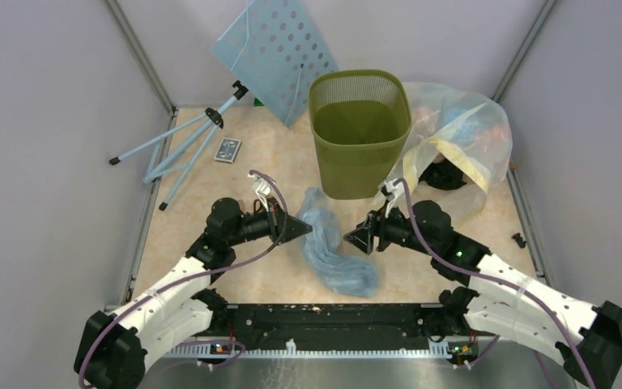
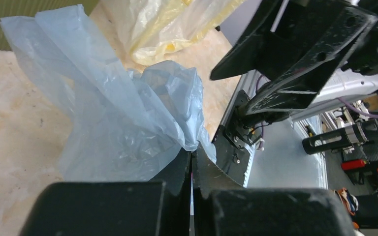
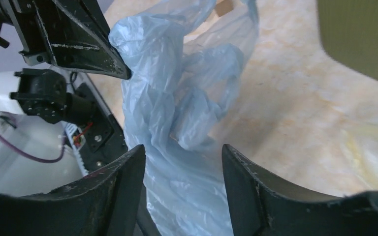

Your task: Put the trash bags into the trash bin

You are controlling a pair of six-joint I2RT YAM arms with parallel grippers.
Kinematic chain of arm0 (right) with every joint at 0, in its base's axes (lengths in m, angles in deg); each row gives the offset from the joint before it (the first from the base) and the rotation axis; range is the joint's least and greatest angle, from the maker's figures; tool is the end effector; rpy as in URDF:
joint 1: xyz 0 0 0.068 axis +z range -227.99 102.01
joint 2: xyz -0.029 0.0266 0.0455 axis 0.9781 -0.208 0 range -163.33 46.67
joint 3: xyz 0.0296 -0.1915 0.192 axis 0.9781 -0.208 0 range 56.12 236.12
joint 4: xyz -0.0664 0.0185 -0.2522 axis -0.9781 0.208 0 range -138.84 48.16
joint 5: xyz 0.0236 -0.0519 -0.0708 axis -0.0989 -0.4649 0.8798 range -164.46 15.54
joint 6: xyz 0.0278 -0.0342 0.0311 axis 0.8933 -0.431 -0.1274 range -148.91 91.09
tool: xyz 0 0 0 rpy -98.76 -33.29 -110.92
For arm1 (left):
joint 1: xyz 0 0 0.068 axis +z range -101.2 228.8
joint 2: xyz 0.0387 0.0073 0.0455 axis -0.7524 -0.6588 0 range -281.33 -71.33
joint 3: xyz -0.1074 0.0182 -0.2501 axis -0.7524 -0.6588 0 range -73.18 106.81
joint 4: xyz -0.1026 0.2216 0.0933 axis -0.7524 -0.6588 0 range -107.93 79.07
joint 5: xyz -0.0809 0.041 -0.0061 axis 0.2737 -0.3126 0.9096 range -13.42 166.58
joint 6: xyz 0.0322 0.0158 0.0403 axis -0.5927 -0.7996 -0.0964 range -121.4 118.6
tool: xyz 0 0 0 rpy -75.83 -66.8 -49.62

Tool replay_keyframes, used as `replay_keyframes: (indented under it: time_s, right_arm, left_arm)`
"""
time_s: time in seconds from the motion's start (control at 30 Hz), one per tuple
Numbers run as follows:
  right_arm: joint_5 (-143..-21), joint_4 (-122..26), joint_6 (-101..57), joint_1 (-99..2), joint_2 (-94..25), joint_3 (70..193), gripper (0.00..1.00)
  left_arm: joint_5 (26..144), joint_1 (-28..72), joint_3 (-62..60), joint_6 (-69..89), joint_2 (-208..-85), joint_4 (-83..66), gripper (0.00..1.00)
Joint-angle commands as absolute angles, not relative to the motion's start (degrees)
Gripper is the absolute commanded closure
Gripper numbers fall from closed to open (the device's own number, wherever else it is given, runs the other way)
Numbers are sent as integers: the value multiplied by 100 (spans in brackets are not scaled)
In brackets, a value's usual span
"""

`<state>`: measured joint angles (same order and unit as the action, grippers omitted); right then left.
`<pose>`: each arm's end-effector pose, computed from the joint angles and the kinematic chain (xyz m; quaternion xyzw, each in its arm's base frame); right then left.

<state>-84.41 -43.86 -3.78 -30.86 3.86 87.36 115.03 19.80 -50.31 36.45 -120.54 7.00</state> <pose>0.1199 0.1383 0.2715 -0.2033 0.7739 0.4074 0.4402 0.1594 -0.1136 0.2436 0.1594 0.7293 -0.5478 0.3777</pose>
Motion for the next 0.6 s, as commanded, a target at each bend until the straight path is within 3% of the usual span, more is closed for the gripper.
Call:
replay_keyframes:
  time_s: [0.0, 0.33, 0.57]
  right_arm:
    - [-9228, -5701, 6, -3036, -91, 8682, 40]
    - [-9573, -6492, 793, -3027, -1296, 8548, 41]
    - [-8607, -6014, 1020, -3027, -1551, 8560, 52]
  left_arm:
    - [11960, 1962, -5063, 3499, -11862, 1002, 100]
    - [11845, 1965, -5152, 3507, -11496, 932, 100]
    - [12070, 1967, -5232, 3738, -11145, 1458, 100]
